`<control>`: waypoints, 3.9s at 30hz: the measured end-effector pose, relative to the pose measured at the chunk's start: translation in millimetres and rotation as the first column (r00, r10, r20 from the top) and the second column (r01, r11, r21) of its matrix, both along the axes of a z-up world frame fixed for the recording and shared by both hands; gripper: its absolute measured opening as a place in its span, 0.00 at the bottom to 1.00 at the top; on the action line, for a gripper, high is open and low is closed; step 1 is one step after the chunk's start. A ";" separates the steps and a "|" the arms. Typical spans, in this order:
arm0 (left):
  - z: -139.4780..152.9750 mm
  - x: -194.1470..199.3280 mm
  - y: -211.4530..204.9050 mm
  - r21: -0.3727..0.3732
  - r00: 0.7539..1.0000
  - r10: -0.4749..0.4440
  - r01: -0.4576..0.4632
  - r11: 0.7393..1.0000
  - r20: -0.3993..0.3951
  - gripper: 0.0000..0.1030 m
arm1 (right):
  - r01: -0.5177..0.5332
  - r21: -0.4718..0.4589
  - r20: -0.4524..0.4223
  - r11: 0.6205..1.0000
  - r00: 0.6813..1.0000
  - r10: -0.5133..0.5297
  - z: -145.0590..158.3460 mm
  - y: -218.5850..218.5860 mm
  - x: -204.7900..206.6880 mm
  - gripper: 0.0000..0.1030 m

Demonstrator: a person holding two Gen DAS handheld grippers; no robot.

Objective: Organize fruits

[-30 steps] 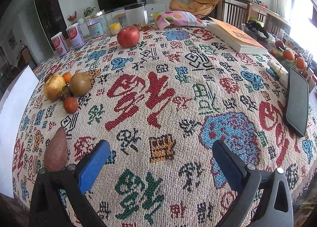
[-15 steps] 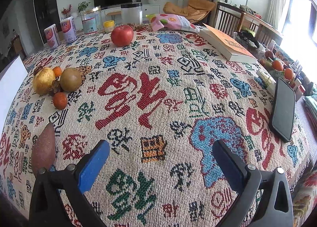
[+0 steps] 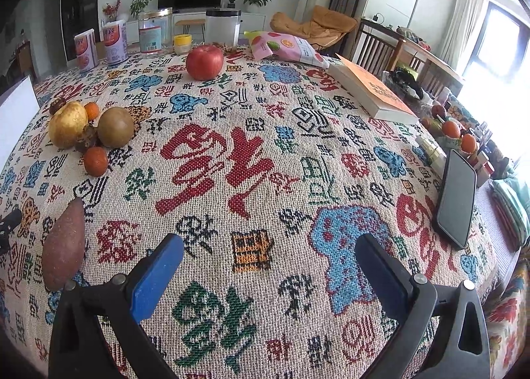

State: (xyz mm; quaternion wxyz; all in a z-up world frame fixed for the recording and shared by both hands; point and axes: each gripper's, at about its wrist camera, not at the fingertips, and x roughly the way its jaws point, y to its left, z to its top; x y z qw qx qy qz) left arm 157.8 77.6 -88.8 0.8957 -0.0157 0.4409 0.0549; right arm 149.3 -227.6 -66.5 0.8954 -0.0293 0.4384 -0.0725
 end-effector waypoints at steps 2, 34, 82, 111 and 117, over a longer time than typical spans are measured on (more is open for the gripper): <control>-0.1 1.0 2.7 -0.022 1.000 0.003 -0.003 1.000 -0.002 0.98 | -0.005 0.014 -0.011 1.000 1.000 0.005 -1.9 -0.7 1.9 1.00; -1.6 1.4 -1.7 -0.002 1.000 0.006 -0.006 1.000 -0.002 0.99 | 0.047 0.179 -0.227 0.983 0.974 -0.005 -41.2 -24.3 23.7 1.00; -1.6 0.8 -1.5 -0.001 1.000 0.007 -0.007 1.000 -0.001 0.99 | 0.047 0.178 -0.228 0.983 0.974 -0.005 -41.6 -24.6 23.8 1.00; 19.7 12.6 -4.4 -0.096 1.000 -0.014 0.016 0.995 0.021 0.97 | 0.048 0.178 -0.228 0.983 0.974 -0.006 -41.5 -24.6 23.7 1.00; 64.7 72.5 -32.1 -0.186 0.990 -0.060 0.084 0.979 0.130 0.98 | 0.046 0.177 -0.228 0.983 0.974 -0.005 -42.0 -24.1 24.1 1.00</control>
